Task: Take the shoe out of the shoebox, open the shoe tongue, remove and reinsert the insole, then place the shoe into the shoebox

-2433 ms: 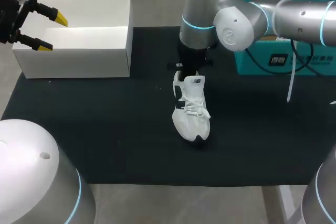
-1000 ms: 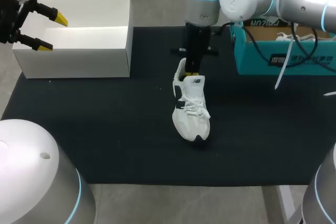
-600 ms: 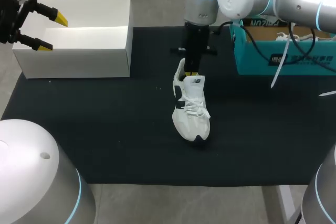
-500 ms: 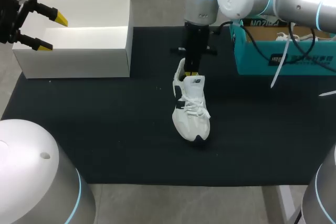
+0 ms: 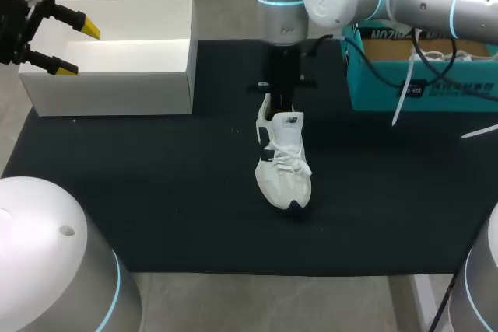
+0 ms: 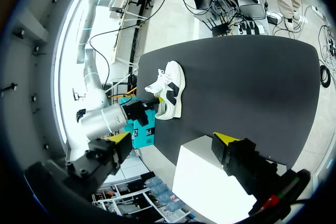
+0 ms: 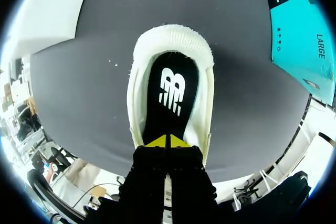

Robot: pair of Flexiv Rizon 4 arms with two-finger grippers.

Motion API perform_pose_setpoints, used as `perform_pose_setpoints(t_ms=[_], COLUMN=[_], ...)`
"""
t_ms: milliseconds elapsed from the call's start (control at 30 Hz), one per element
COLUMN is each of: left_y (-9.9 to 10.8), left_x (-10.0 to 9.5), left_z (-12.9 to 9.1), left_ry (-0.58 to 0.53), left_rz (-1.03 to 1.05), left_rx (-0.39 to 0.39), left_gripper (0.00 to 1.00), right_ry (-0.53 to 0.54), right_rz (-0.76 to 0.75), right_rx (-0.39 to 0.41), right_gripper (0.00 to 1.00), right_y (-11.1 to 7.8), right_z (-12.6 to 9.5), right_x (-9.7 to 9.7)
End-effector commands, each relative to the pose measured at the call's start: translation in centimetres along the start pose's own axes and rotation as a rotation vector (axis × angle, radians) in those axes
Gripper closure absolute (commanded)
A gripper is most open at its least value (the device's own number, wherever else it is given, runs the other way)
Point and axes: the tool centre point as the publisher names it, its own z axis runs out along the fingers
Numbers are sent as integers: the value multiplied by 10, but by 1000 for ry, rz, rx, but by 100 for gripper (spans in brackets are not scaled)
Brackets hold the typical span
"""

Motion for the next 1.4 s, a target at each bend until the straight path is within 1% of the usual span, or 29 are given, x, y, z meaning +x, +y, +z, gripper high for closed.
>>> perform_pose_setpoints(t_ms=[33, 167, 200, 233, 267, 300, 333, 367, 400, 1067, 1233, 1400], left_y=[0, 0, 0, 0, 0, 0, 0, 0, 0, 0, 0, 0], left_x=[-1, -1, -1, -1, -1, -1, -1, -1, -1, -1, -1, -1], left_z=[0, 0, 0, 0, 0, 0, 0, 0, 0, 0, 0, 0], left_ry=[3, 3, 3, 3, 3, 3, 3, 3, 3, 3, 3, 3], left_rz=[-1, -1, -1, -1, -1, -1, -1, -1, -1, -1, -1, -1], left_rx=[1, 1, 1, 1, 1, 1, 1, 1, 1, 1, 1, 1], left_gripper=[0, 0, 0, 0, 0, 0, 0, 0, 0, 0, 0, 0], right_ry=[-13, -24, -23, -19, -17, -16, -15, -14, -13, -14, -36, -65], right_rz=[-2, 5, 11, 16, 18, 19, 20, 22, 22, 39, 42, 52], right_rx=[12, 24, 25, 26, 25, 25, 25, 26, 25, 38, 46, 38], right_gripper=[100, 100, 93, 72, 57, 48, 21, 5, 0, 0, 0, 0], right_y=[-5, -13, -14, -14, -15, -15, -15, -15, -15, -19, -27, -40], right_z=[4, 7, 7, 8, 8, 8, 8, 7, 7, 9, 3, -12], right_x=[2, -1, -2, -3, -4, -4, -4, -4, -4, -5, -1, 4])
